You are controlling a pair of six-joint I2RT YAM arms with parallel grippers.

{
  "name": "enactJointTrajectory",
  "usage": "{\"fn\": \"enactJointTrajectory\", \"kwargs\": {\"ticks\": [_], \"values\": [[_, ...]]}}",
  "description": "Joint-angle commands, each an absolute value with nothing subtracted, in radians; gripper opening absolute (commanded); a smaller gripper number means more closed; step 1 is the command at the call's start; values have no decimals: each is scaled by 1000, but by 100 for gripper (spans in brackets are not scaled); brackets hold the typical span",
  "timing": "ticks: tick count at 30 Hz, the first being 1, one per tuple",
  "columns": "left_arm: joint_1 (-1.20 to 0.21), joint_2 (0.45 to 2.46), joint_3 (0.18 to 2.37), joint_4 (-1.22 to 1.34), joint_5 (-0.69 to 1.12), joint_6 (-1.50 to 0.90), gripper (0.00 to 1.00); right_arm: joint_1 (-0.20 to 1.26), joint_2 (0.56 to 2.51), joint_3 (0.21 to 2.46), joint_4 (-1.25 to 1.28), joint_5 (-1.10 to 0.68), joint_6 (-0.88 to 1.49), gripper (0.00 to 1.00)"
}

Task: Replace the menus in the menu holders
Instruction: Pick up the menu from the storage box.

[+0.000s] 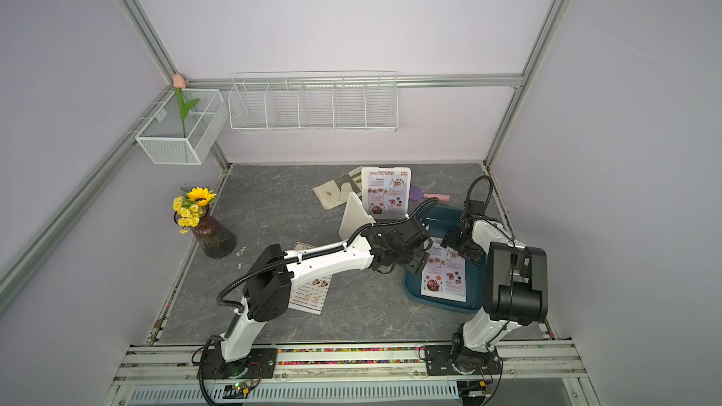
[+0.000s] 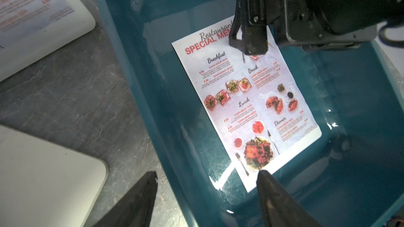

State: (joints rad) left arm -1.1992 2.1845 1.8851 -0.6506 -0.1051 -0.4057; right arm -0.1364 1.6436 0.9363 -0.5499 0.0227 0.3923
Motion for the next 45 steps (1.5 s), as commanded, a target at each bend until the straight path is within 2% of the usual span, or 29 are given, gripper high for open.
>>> {"fn": "enactJointTrajectory", "kwargs": {"ticks": [1, 9, 18, 27, 32, 38, 41, 45], "values": [[-1189, 2227, 1939, -696, -99, -404, 74, -113, 1657, 860, -562, -121, 417, 89], [-1163, 2247, 2004, -754, -221, -403, 74, -111, 1649, 851, -558, -204, 420, 90], [-1143, 2345, 2075, -769, -182, -416, 73, -99, 1647, 868, -574, -274, 433, 90], [-1139, 2385, 2119, -775, -160, -433, 70, -51, 1595, 810, -593, -263, 444, 90], [-1140, 2401, 2141, -785, -151, -428, 65, -49, 1566, 810, -592, -297, 460, 90], [-1140, 2403, 2138, -792, -179, -421, 52, -73, 1549, 824, -606, -307, 453, 90], [-1140, 2404, 2138, -794, -197, -417, 50, -84, 1546, 818, -602, -322, 450, 90], [-1140, 2410, 2141, -794, -223, -417, 44, -99, 1534, 816, -614, -292, 451, 90]]}}
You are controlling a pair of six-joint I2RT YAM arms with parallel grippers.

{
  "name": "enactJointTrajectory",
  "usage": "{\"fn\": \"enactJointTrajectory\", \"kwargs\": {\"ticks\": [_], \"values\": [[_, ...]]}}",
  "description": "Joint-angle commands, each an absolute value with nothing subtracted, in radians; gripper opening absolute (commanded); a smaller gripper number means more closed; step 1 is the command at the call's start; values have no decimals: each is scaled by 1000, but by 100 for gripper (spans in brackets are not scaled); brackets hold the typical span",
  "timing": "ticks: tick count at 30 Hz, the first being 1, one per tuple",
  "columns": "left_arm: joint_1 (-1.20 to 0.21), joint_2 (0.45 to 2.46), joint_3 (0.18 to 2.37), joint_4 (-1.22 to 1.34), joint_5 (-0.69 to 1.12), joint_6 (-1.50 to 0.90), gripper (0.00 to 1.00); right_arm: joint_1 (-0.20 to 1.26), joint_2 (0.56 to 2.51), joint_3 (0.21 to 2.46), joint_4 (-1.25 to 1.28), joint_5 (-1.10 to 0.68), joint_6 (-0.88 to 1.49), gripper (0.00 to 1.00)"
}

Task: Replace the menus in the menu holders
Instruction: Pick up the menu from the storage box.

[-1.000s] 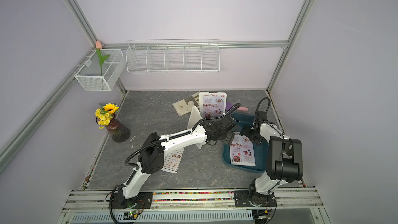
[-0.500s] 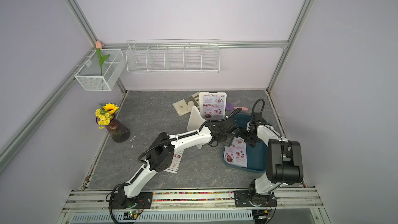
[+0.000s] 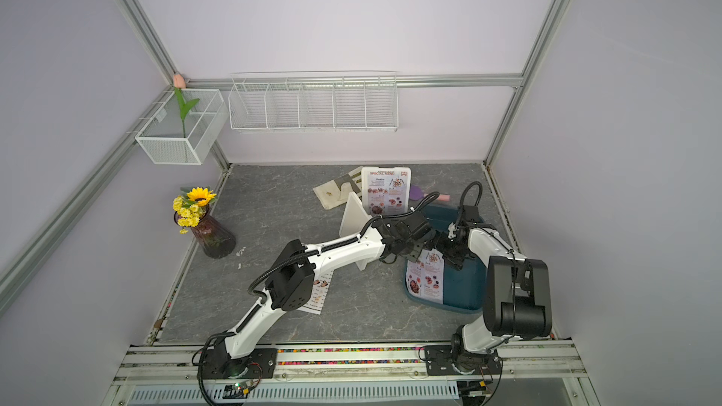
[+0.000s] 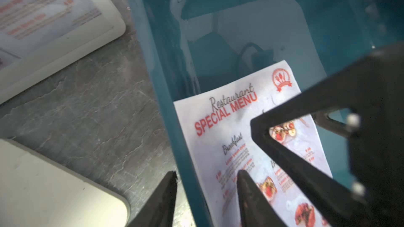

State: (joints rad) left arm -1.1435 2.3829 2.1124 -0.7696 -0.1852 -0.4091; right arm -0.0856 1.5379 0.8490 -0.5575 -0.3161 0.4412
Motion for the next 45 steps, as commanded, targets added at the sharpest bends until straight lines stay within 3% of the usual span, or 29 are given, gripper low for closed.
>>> {"fn": "enactJointTrajectory", "kwargs": {"ticks": [1, 9, 29, 45], "values": [[-1140, 2410, 2143, -796, -228, -417, 42, -105, 1526, 815, -615, -282, 451, 89], [-1140, 2416, 2147, -808, -275, -411, 25, -176, 1507, 833, -629, -283, 431, 89], [-1140, 2354, 2171, -847, -268, -370, 20, -251, 1519, 840, -614, -110, 445, 89], [-1140, 2313, 2184, -851, -246, -349, 20, -249, 1531, 852, -601, -95, 439, 91]]}}
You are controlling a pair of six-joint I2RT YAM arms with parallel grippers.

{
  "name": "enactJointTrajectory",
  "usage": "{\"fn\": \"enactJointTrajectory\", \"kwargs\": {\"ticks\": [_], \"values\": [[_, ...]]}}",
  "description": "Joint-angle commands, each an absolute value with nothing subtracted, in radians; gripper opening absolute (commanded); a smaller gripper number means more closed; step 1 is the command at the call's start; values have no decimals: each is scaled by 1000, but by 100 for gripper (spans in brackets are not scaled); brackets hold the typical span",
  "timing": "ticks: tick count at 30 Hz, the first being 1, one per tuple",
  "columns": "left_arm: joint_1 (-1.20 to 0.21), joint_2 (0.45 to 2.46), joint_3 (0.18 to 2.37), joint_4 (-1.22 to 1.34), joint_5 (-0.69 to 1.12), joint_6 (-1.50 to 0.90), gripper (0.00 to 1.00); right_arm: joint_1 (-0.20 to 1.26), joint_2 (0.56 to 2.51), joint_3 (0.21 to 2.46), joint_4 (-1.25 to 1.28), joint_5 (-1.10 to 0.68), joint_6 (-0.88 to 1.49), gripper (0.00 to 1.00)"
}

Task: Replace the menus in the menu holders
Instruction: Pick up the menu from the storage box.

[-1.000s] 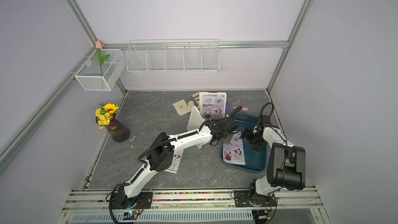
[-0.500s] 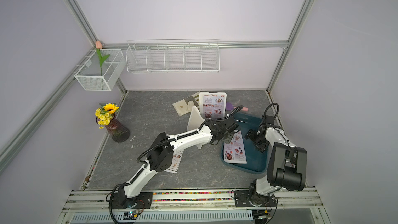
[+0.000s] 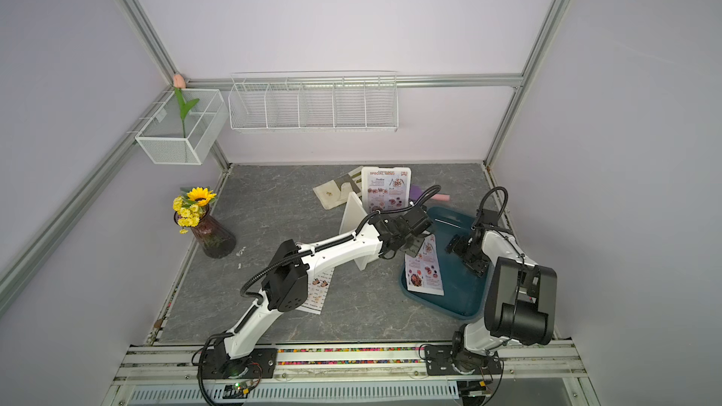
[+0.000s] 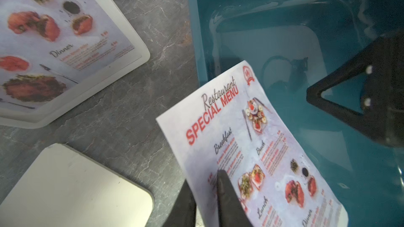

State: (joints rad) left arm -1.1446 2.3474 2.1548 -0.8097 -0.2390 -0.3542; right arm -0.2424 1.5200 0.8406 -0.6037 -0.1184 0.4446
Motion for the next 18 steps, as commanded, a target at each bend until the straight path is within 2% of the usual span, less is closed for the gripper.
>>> {"fn": "enactJointTrajectory", "kwargs": {"ticks": [1, 4, 6, 14, 18], "values": [[-1140, 2312, 2186, -853, -252, -349, 20, -249, 1530, 855, -603, -91, 438, 91], [-1140, 2304, 2186, -857, -273, -347, 10, -250, 1529, 862, -606, -89, 437, 91], [-1140, 2295, 2186, -856, -278, -342, 1, -250, 1530, 866, -607, -87, 437, 92], [-1144, 2251, 2208, -818, -129, -286, 0, -234, 1499, 905, -584, -155, 414, 91], [-1146, 2201, 2228, -814, -122, -248, 0, -222, 1421, 943, -566, -204, 377, 91]]}}
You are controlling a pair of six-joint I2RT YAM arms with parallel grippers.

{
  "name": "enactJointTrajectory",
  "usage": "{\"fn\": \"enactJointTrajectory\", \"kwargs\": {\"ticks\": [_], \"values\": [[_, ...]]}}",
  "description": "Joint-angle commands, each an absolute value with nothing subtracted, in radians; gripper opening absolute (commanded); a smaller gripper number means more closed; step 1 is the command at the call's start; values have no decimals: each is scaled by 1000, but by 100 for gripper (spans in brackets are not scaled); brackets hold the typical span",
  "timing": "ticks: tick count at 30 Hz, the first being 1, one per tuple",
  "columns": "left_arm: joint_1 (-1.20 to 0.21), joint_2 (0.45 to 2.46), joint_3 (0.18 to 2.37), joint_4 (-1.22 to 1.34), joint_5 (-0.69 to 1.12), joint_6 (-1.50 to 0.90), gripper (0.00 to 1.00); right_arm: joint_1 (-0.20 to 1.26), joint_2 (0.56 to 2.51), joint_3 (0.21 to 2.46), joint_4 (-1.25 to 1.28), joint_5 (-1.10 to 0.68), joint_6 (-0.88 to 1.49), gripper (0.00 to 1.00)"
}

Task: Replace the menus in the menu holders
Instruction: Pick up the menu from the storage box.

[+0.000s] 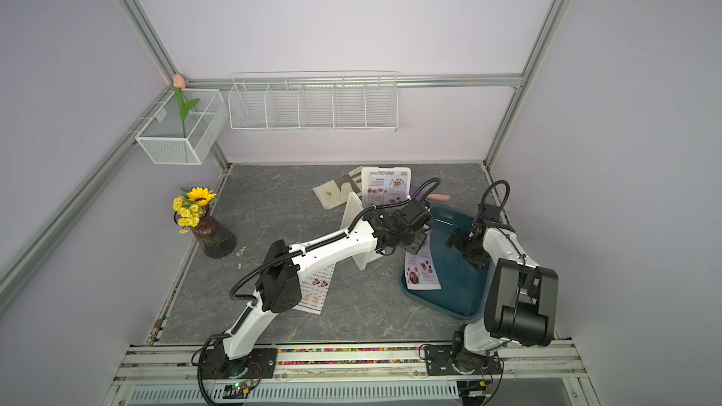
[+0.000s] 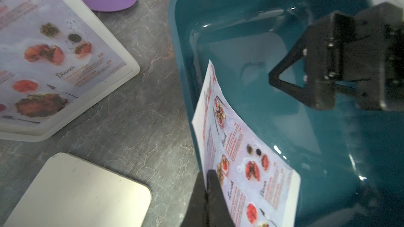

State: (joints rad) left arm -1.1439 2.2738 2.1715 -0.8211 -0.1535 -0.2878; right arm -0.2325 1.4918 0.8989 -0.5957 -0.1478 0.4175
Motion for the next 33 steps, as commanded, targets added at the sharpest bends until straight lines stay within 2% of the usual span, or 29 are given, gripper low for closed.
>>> {"fn": "enactJointTrajectory", "kwargs": {"ticks": [1, 6, 11, 15, 23, 29, 33], "values": [[-1146, 2189, 2236, -819, -128, -237, 0, -220, 1402, 957, -567, -215, 372, 91], [-1144, 2110, 2261, -830, -174, -159, 0, -219, 1277, 1008, -494, -349, 333, 91], [-1121, 2034, 2330, -911, -192, -76, 0, -219, 1159, 968, -222, -602, 313, 89], [-1117, 1967, 2359, -961, -175, 9, 0, -215, 1192, 1010, -117, -898, 280, 92], [-1116, 1864, 2344, -978, -179, 90, 0, -122, 1251, 986, 223, -1181, 362, 91], [-1115, 1852, 2344, -1004, -174, 116, 0, -2, 1281, 1050, 58, -1186, 203, 91], [-1115, 1858, 2351, -1000, -158, 123, 0, 21, 1290, 1073, -58, -1169, 107, 91]]}}
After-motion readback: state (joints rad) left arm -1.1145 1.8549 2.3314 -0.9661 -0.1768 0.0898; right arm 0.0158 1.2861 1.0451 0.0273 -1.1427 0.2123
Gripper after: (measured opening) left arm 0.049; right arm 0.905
